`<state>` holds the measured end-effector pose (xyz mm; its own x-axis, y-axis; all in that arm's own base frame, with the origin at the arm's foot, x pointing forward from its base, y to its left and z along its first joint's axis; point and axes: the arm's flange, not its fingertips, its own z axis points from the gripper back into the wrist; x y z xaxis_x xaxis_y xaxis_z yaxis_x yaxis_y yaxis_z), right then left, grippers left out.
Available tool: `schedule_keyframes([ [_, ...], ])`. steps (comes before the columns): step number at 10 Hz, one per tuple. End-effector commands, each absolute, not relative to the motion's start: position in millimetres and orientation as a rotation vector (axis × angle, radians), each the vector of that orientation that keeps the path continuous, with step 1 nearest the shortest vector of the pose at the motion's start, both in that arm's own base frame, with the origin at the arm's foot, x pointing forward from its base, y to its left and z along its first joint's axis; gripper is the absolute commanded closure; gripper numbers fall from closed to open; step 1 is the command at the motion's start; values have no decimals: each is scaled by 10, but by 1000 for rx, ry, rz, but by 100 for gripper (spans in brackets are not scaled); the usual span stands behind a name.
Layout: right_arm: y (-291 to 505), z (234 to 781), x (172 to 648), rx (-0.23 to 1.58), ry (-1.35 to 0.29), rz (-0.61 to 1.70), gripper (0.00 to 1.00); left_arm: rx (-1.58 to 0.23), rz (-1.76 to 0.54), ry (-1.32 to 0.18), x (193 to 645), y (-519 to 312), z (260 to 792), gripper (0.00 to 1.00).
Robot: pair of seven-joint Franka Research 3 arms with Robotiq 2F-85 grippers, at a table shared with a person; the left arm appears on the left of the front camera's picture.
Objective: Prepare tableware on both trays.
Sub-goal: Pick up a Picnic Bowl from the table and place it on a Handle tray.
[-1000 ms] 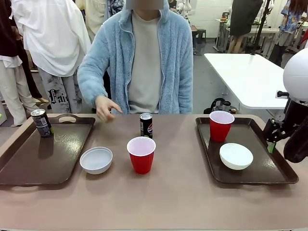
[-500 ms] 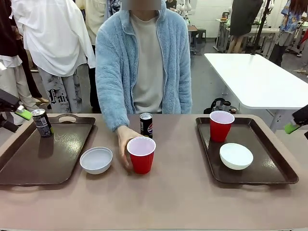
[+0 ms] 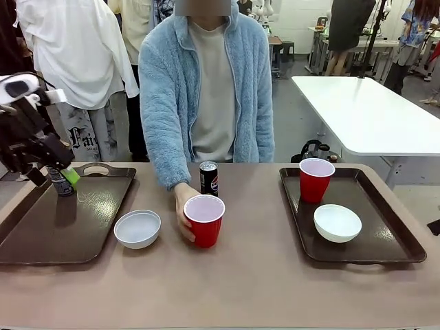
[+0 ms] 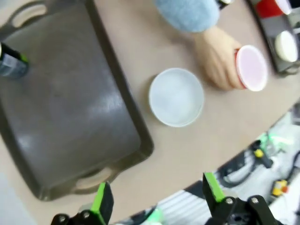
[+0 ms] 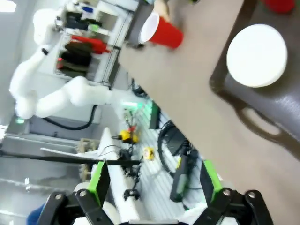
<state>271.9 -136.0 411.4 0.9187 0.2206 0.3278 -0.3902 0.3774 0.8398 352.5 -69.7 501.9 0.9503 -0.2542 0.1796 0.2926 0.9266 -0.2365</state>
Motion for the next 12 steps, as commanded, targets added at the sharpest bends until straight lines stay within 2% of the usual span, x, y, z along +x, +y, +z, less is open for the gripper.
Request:
schedule_keyframes([
  [1, -1508, 4007, 2909, 1176, -133, 350, 0, -92, -252, -152, 3686, -944, 4926, 0],
  [3, -1470, 3929, 2968, 1192, -146, 332, 0, -24, -250, -187, 3875, -1174, 4786, 0],
  [4, -1444, 3910, 2822, 1184, -122, 345, 0, -15, -258, -193, 3954, -1233, 4669, 0],
  [5, -1444, 3910, 2822, 1184, -122, 345, 0, -30, -271, -163, 3841, -1183, 4633, 0],
  [6, -1444, 3910, 2822, 1184, -122, 345, 0, -84, -374, -110, 3195, -885, 4855, 0],
  [7, -1444, 3910, 2822, 1184, -122, 345, 0, -109, -419, -60, 2758, -630, 4900, 0],
  [10, -1444, 3910, 2822, 1184, -122, 345, 0, -194, -429, -11, 2680, -527, 4697, 0],
  [12, -1444, 3910, 2822, 1184, -122, 345, 0, -170, -425, -7, 2696, -529, 4882, 0],
])
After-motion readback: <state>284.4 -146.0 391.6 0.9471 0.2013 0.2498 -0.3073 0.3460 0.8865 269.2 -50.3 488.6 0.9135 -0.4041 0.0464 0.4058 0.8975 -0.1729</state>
